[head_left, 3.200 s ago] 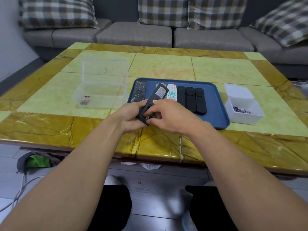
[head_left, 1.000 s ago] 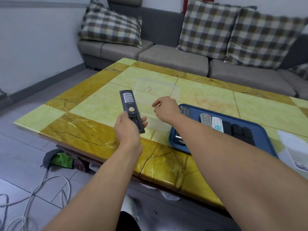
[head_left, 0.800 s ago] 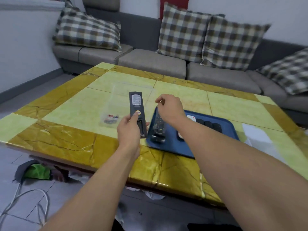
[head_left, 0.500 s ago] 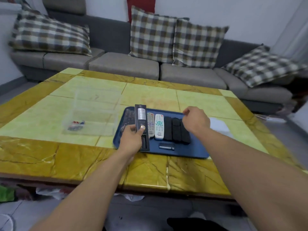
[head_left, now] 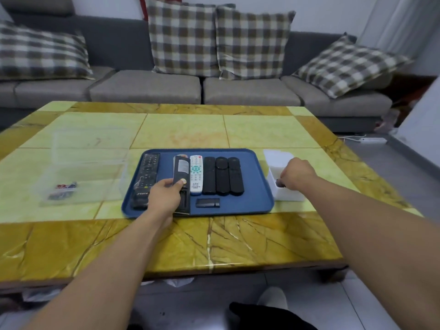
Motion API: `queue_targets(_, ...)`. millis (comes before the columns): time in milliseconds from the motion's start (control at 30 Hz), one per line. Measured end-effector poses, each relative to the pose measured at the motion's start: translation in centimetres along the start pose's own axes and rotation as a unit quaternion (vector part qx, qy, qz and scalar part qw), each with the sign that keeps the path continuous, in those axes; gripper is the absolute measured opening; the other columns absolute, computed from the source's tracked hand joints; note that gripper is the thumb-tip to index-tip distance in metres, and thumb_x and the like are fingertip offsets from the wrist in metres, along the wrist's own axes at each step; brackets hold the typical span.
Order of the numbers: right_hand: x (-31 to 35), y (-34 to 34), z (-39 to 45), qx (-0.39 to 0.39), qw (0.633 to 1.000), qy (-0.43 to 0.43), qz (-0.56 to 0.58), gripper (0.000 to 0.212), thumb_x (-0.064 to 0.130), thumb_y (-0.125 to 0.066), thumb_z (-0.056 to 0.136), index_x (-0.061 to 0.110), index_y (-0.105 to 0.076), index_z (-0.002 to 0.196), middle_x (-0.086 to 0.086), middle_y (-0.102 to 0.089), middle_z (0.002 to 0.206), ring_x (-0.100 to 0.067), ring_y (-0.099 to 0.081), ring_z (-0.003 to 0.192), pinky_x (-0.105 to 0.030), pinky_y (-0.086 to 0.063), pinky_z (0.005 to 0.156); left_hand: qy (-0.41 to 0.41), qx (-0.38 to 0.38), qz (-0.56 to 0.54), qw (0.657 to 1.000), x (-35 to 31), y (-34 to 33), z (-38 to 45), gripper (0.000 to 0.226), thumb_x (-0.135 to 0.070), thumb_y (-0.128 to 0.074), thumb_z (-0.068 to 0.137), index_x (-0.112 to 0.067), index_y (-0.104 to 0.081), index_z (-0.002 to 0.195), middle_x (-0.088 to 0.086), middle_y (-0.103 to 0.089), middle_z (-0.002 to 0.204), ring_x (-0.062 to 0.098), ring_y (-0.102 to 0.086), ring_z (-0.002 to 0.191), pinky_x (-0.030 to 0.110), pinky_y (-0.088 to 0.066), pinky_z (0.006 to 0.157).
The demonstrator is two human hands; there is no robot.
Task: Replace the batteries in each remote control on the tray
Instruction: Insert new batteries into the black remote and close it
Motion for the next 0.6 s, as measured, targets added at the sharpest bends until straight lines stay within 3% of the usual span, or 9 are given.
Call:
queue_targets(67, 0.2, 0.0, 0.2, 0.007, 1.0, 0.0, -0.023, 0.047, 0.039, -0.084, 0.075, 0.008, -0.056, 0.097, -0.01, -0.058, 0.094, -0.027, -0.066, 0.093, -0.028, -0.046, 0.064, 0.0, -0.01, -0.009, 1.0, -0.1, -0.2, -0.2, 0.039, -0.032, -0.074, 0.089, -0.01, -0.066, 0.12, 0.008, -0.072, 0.111, 0.026, -0.07, 0.099, 0.047, -0.058, 0.09)
queue_targets(167, 0.4, 0.0, 0.7, 0.018, 0.999, -0.003, -0.049, 0.048, 0.04, -0.083, 0.075, 0.007, -0.056, 0.098, -0.007, -0.057, 0.092, -0.025, -0.063, 0.088, -0.027, -0.046, 0.065, -0.005, -0.034, 0.0, 0.999, -0.3, -0.1, -0.3, 0.036, -0.027, -0.073, 0.091, -0.011, -0.063, 0.123, 0.005, -0.067, 0.112, 0.023, -0.067, 0.096, 0.043, -0.059, 0.087)
queue_targets(333, 0.9, -0.2, 1.4, 0.01, 0.997, -0.001, -0.075, 0.048, 0.037, -0.083, 0.074, 0.009, -0.044, 0.073, -0.008, -0.058, 0.092, -0.024, -0.056, 0.077, -0.027, -0.041, 0.055, -0.009, -0.034, 0.023, 0.999, -0.4, 0.4, -0.2, 0.047, -0.032, -0.074, 0.09, -0.013, -0.059, 0.131, 0.008, -0.065, 0.121, 0.023, -0.067, 0.099, 0.043, -0.057, 0.09)
queue_targets(467, 1.1, 0.1, 1.7, 0.029, 0.995, -0.018, -0.094, 0.036, 0.031, -0.08, 0.077, 0.009, -0.052, 0.077, -0.004, -0.057, 0.08, -0.019, -0.054, 0.064, -0.024, -0.036, 0.046, -0.003, -0.008, 0.05, 0.999, -0.6, 0.5, -0.6, 0.057, -0.034, -0.074, 0.089, -0.013, -0.052, 0.137, 0.008, -0.062, 0.125, 0.025, -0.067, 0.102, 0.045, -0.056, 0.093)
queue_targets(600, 1.2, -0.4, 1.7, 0.026, 0.991, -0.008, -0.129, 0.029, 0.028, -0.069, 0.085, 0.01, -0.048, 0.078, -0.004, -0.046, 0.074, -0.019, -0.048, 0.064, -0.026, -0.04, 0.056, 0.019, 0.013, 0.042, 0.999, -0.7, 0.9, -0.5, 0.06, -0.028, -0.075, 0.089, -0.011, -0.049, 0.14, 0.011, -0.062, 0.127, 0.025, -0.067, 0.102, 0.041, -0.056, 0.092)
Point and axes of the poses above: each hand's wrist, its own z-axis towards the middle knuckle, its own y-axis out of the back of the hand, x = y × z, the point moved 2 cm from there along z, towards the middle knuckle
